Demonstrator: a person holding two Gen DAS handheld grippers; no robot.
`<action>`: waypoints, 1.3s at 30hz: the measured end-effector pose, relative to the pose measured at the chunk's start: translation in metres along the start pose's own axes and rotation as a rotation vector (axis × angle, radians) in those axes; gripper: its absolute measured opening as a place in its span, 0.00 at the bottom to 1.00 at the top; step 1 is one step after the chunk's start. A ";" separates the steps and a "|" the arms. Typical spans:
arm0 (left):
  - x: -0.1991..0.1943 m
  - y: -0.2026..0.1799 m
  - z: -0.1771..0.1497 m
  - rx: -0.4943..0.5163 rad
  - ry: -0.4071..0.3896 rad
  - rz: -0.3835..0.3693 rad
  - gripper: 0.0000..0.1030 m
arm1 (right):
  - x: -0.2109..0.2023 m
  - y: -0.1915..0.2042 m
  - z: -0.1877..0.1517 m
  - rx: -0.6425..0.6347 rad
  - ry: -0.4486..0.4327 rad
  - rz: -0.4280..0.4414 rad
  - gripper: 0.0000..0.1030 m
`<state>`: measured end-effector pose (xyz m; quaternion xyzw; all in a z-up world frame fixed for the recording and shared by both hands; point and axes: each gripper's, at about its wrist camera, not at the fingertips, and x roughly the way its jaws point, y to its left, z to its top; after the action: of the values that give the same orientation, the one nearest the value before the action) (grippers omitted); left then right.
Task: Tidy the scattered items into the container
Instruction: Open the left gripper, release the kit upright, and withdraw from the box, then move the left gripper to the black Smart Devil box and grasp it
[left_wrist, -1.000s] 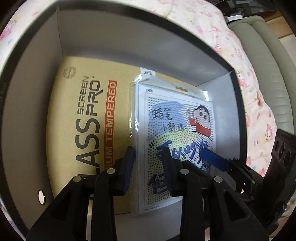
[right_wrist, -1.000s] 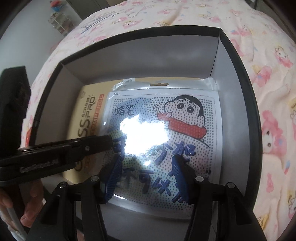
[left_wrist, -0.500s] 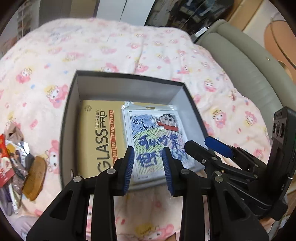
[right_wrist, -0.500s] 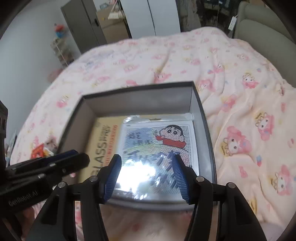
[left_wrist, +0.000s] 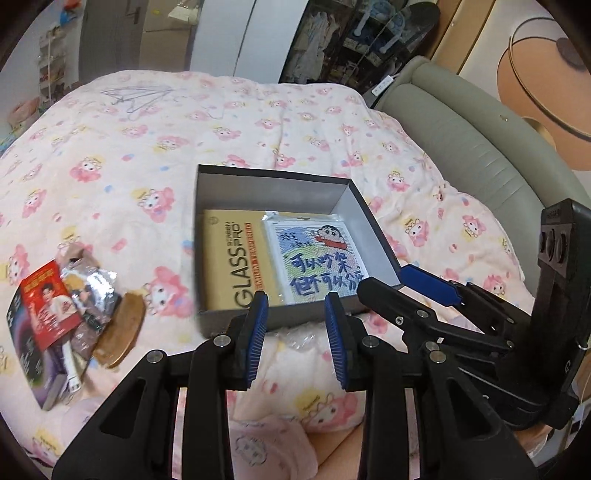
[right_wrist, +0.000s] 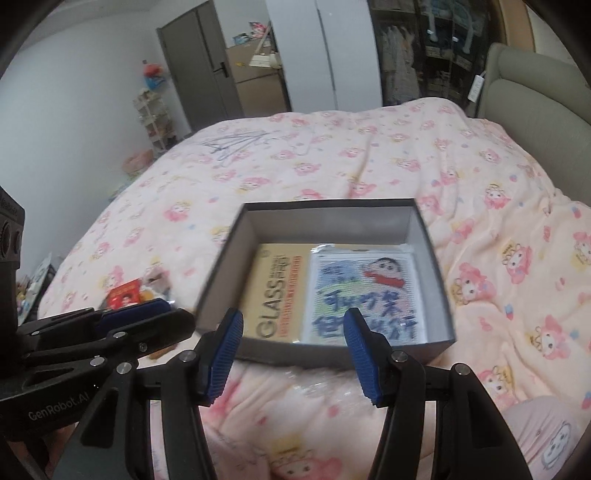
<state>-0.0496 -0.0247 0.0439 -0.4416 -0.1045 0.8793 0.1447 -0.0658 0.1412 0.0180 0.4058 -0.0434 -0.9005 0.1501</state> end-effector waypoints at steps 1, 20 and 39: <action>-0.003 0.003 -0.003 -0.004 -0.006 0.008 0.30 | -0.001 0.007 -0.001 -0.007 -0.002 0.009 0.52; -0.083 0.134 -0.062 -0.226 -0.076 0.168 0.30 | 0.036 0.168 -0.019 -0.266 0.083 0.162 0.50; -0.067 0.307 -0.137 -0.635 -0.089 0.269 0.32 | 0.168 0.268 -0.041 -0.378 0.397 0.356 0.48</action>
<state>0.0493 -0.3276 -0.0821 -0.4356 -0.3202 0.8324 -0.1217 -0.0778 -0.1631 -0.0765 0.5244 0.0843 -0.7557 0.3832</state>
